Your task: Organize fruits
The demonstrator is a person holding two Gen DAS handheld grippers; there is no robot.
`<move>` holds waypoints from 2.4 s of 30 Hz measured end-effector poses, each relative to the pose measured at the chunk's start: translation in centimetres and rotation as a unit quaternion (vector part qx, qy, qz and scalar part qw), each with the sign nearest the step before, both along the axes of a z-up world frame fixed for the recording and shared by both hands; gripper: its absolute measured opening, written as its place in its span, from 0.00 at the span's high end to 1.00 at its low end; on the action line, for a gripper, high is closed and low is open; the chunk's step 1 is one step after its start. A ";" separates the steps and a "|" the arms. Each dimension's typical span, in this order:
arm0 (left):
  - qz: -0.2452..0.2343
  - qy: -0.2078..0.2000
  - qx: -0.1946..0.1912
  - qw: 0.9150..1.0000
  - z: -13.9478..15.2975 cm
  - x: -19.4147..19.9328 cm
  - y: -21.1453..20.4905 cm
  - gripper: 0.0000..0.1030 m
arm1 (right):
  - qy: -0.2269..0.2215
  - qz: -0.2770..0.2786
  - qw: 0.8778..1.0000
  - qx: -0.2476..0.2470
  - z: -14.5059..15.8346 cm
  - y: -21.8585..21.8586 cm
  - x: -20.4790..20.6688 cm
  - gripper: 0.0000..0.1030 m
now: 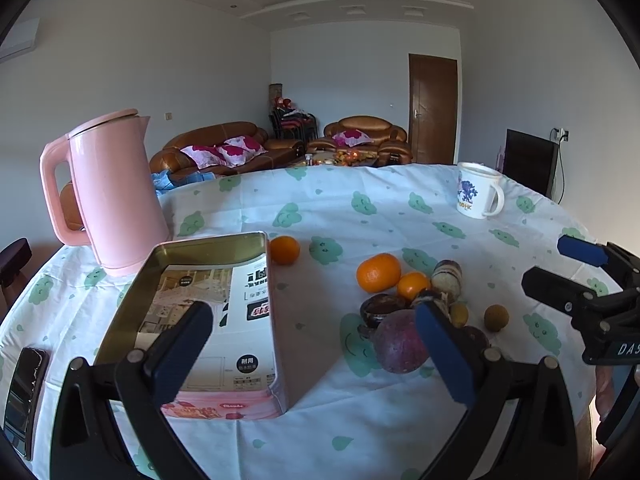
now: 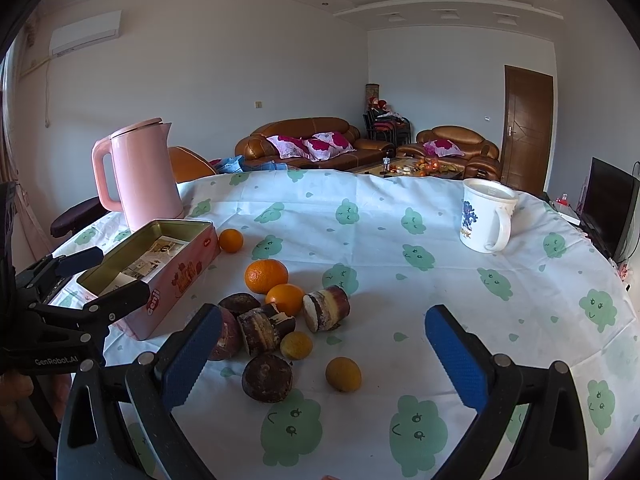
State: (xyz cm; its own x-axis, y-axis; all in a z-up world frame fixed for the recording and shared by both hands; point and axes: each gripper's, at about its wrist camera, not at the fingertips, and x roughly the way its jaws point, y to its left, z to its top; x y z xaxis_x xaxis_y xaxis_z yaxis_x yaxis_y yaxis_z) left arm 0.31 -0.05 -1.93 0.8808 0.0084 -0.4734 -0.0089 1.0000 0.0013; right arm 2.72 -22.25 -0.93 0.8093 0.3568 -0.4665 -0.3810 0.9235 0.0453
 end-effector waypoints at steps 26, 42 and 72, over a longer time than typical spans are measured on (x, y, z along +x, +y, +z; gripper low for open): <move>-0.082 0.055 -0.016 0.995 -2.5 2.5 -4.2 0.14 | 0.039 0.014 0.999 -0.029 -4.4 0.2 0.1 0.26; -0.108 0.126 -0.020 0.986 -4.2 5.2 -5.8 0.39 | 0.104 0.010 0.993 -0.046 -5.9 0.4 3.1 0.50; -0.113 0.085 -0.064 0.988 -3.4 4.1 -4.3 0.47 | 0.093 0.036 0.994 -0.036 -5.8 0.4 2.7 0.71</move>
